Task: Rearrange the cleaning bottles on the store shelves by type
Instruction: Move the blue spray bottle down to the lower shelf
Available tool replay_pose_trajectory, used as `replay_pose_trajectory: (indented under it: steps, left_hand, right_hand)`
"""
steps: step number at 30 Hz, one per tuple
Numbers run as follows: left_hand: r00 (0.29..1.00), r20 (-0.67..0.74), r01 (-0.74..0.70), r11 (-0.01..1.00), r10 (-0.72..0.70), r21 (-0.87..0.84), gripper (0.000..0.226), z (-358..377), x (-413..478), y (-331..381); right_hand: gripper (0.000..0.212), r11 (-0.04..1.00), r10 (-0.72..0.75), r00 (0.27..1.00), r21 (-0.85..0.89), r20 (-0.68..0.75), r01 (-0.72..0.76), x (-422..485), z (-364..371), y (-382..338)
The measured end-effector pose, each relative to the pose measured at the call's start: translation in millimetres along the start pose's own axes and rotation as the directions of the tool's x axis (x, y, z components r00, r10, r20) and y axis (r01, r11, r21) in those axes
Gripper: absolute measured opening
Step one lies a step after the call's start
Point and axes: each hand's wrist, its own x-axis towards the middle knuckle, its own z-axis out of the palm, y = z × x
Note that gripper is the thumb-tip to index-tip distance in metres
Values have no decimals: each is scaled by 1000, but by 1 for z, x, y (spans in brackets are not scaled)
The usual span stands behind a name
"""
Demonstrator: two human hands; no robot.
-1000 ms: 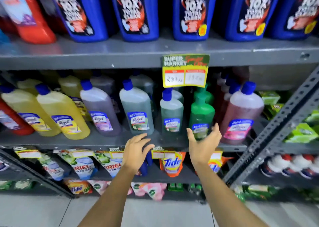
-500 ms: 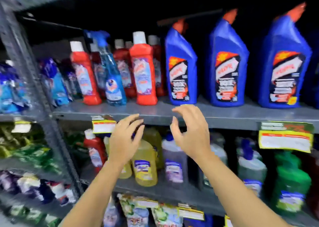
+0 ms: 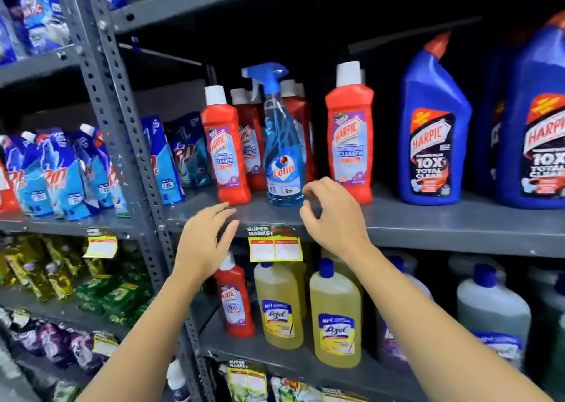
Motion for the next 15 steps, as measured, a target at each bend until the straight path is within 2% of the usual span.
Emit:
replay_pose_trajectory:
  steps: [2,8,15]
  left_hand:
    - [999,26,20,1000,-20,22,55,4,-4,-14]
    - [999,37,-2,1000,2,22,57,11,-4,-30]
    - [990,26,-142,989,141,30,55,20,7,-65]
  right_hand:
    - [17,996,52,997,-74,52,-48,0,8,1]
    - [20,963,197,979,-196,54,-183,0,16,-5]
    - [13,904,364,928,-210,-78,-372,0,19,-17]
